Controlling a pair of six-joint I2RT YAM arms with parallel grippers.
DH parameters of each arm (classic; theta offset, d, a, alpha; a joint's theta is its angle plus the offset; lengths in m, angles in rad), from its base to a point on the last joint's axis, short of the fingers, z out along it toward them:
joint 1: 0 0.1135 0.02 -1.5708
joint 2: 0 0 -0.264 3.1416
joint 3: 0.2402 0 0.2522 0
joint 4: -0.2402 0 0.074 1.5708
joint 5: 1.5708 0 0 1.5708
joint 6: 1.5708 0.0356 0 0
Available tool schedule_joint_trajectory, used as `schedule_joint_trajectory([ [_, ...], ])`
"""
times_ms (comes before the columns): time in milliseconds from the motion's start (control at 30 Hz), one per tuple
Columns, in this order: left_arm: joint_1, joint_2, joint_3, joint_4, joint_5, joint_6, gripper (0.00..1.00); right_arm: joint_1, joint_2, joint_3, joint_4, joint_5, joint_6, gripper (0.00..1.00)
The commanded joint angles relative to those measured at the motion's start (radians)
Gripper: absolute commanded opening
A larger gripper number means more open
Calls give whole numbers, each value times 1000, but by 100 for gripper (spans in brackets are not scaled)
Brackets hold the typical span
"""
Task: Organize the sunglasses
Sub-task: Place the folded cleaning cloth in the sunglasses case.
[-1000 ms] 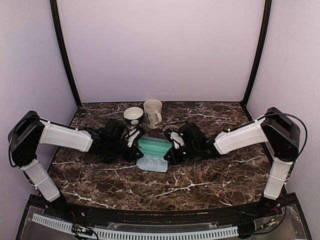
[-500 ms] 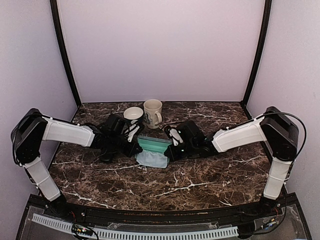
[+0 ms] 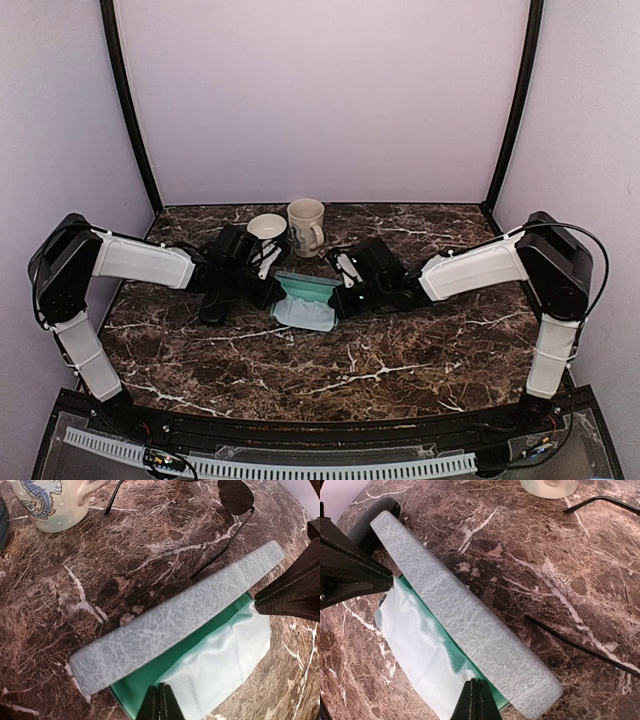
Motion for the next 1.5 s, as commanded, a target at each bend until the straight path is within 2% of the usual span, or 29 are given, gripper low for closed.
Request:
schedule_joint_trajectory([
  [0,6,14,34,-19,-23,7,0,-5,24,34,4,31,-12,0],
  [633,6,44,41,-11,-24,13,0,-4,56,56,4,64,-37,0],
  [1467,6,23,21,-12,-2,-3,0,19,58,15,98,90,-80,0],
])
